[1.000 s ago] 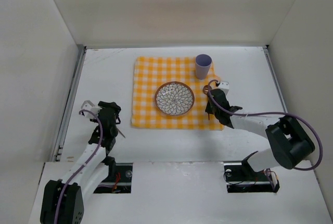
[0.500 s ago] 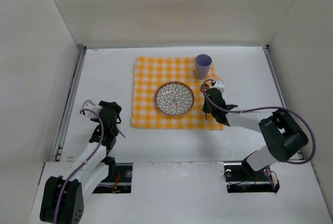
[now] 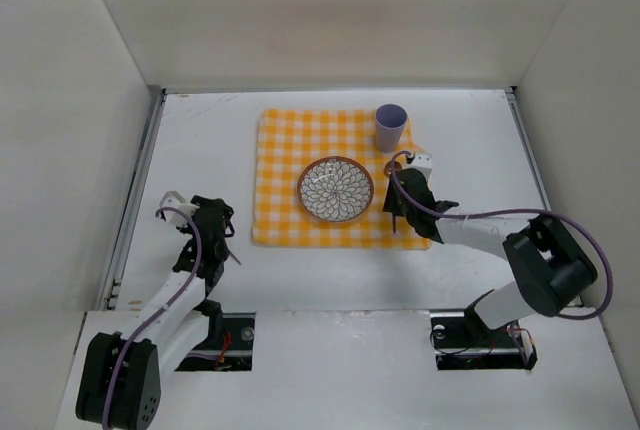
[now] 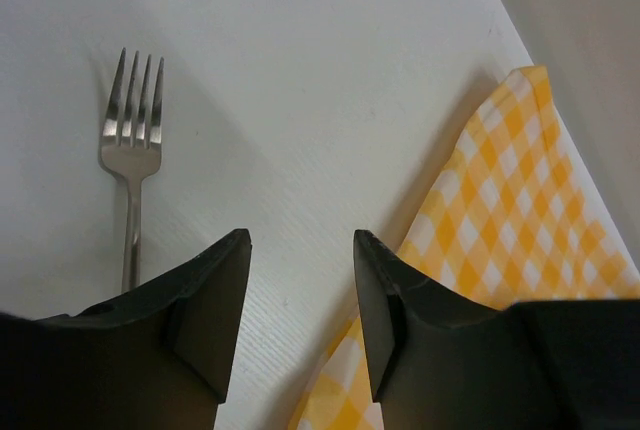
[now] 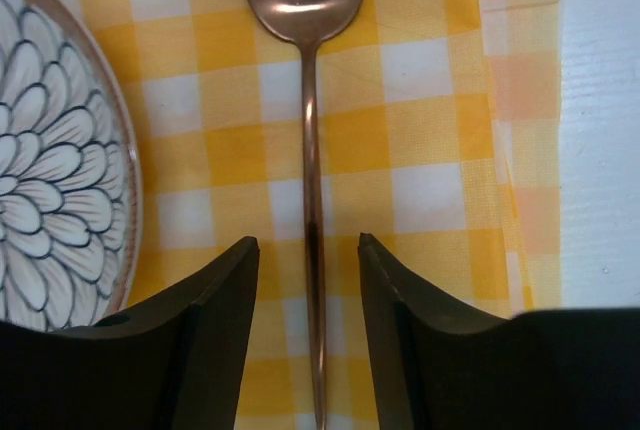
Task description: Set the dinner table for one person
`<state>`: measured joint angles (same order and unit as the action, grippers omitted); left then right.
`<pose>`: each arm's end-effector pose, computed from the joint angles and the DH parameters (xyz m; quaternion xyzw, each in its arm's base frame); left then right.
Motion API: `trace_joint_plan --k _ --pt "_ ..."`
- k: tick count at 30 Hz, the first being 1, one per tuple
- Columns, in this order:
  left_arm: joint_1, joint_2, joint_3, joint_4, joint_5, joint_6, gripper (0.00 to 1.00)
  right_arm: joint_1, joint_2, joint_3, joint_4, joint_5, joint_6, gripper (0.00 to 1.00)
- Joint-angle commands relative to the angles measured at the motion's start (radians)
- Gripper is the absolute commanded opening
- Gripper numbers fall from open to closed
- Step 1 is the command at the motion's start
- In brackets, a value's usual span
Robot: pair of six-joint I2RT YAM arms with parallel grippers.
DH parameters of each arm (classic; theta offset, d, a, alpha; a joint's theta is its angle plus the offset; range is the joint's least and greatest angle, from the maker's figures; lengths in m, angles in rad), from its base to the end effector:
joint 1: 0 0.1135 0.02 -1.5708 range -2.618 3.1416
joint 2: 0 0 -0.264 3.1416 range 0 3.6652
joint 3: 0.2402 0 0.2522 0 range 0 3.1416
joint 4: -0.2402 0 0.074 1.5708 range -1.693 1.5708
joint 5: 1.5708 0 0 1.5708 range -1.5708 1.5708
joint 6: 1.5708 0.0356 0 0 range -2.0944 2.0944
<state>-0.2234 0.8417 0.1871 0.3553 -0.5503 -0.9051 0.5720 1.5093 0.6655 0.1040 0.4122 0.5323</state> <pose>0.1745 -0.0205 0.1781 -0.4109 0.6759 -0.1209 0.5998 0.2517 0.1451 0.1620 0.0648 0.8970 0.0478 0.4346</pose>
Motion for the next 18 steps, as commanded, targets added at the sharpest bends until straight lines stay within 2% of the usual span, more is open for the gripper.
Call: trace_joint_plan --k 1,5,7,9,10,11,14,16,18 --pt "-0.014 -0.033 0.003 0.025 -0.025 0.050 0.38 0.018 -0.107 0.022 0.025 0.034 -0.006 0.53" --pt "-0.058 -0.107 0.063 -0.068 -0.052 0.112 0.19 0.030 -0.204 0.011 0.054 0.066 -0.005 0.56" --pt "-0.087 -0.127 0.109 -0.172 -0.078 0.138 0.15 0.038 -0.237 -0.004 0.098 0.063 -0.006 0.44" --pt "-0.115 -0.124 0.141 -0.263 -0.121 0.158 0.13 0.056 -0.279 -0.032 0.153 0.057 0.008 0.22" --pt "-0.124 -0.112 0.159 -0.319 -0.141 0.166 0.13 0.071 -0.306 -0.053 0.184 0.056 0.023 0.15" --pt "-0.127 -0.096 0.184 -0.387 -0.155 0.166 0.13 0.087 -0.334 -0.076 0.213 0.050 0.035 0.12" --pt "-0.135 -0.070 0.233 -0.559 -0.184 0.137 0.20 0.111 -0.399 -0.141 0.289 0.007 0.052 0.12" --pt "-0.133 -0.072 0.241 -0.649 -0.206 0.088 0.30 0.113 -0.412 -0.164 0.301 -0.018 0.069 0.17" --pt "-0.110 -0.056 0.258 -0.718 -0.192 0.037 0.34 0.113 -0.396 -0.168 0.307 -0.041 0.084 0.24"
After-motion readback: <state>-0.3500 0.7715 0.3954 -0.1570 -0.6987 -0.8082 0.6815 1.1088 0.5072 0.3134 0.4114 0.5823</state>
